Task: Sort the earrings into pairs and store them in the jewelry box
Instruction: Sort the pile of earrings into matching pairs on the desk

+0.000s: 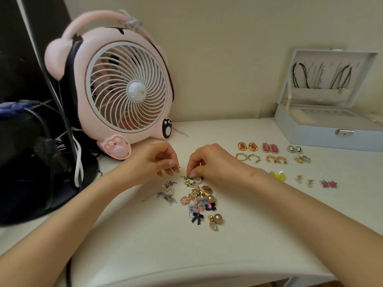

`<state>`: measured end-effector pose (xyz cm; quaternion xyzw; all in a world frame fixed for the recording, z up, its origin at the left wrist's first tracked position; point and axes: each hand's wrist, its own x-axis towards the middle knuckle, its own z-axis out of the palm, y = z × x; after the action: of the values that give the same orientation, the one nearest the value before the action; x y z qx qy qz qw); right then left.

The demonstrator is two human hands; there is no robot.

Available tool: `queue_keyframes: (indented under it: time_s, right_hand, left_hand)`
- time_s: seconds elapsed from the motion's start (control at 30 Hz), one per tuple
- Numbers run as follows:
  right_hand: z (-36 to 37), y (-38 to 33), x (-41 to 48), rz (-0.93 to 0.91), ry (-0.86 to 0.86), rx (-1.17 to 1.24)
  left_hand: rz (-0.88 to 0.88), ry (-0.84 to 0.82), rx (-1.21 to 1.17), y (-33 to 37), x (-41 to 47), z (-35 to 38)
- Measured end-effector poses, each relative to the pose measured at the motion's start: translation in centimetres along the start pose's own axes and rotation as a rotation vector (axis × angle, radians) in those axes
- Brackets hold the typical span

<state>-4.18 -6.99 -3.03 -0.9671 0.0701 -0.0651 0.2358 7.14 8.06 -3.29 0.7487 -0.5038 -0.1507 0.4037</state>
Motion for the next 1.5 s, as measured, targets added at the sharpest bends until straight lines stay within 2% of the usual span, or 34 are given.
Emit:
queue_keyframes:
  time_s: [0.3,0.57,0.87,1.03,1.13,1.27,1.37,1.5]
  right_hand:
    - [-0.6,-0.3,-0.6,-0.004,0.064,0.097]
    - [-0.8,-1.3,-1.8,-0.054,0.017,0.082]
    - [-1.3,-1.7,-2.5,-0.030,-0.094,-0.082]
    - [-0.7,-2.2,-2.5,-0.070,-0.024,-0.004]
    - [-0.2,-3.5,-2.9,-0.121,-0.055,0.069]
    - [1.7,-4.5,-2.5,-0.159,-0.090,-0.058]
    - [1.6,-4.0,-2.2,-0.129,-0.063,-0.089]
    - [-0.2,-3.0,-2.2,-0.056,0.008,0.066]
  left_hand:
    - [-0.040,-0.014,-0.249,0.3,-0.3,-0.2]
    - [-0.086,0.097,-0.199,0.1,-0.2,-0.4]
    - [-0.165,0.198,-0.155,-0.3,-0.2,-0.6]
    - [-0.171,0.242,-0.174,-0.4,-0.2,-0.5]
    - [-0.166,0.249,-0.175,-0.3,-0.2,-0.5]
    - [-0.178,0.281,-0.216,-0.1,-0.2,-0.4]
    - [-0.184,0.307,-0.248,0.0,-0.2,-0.4]
    - [-0.187,0.293,-0.240,0.0,-0.2,-0.3]
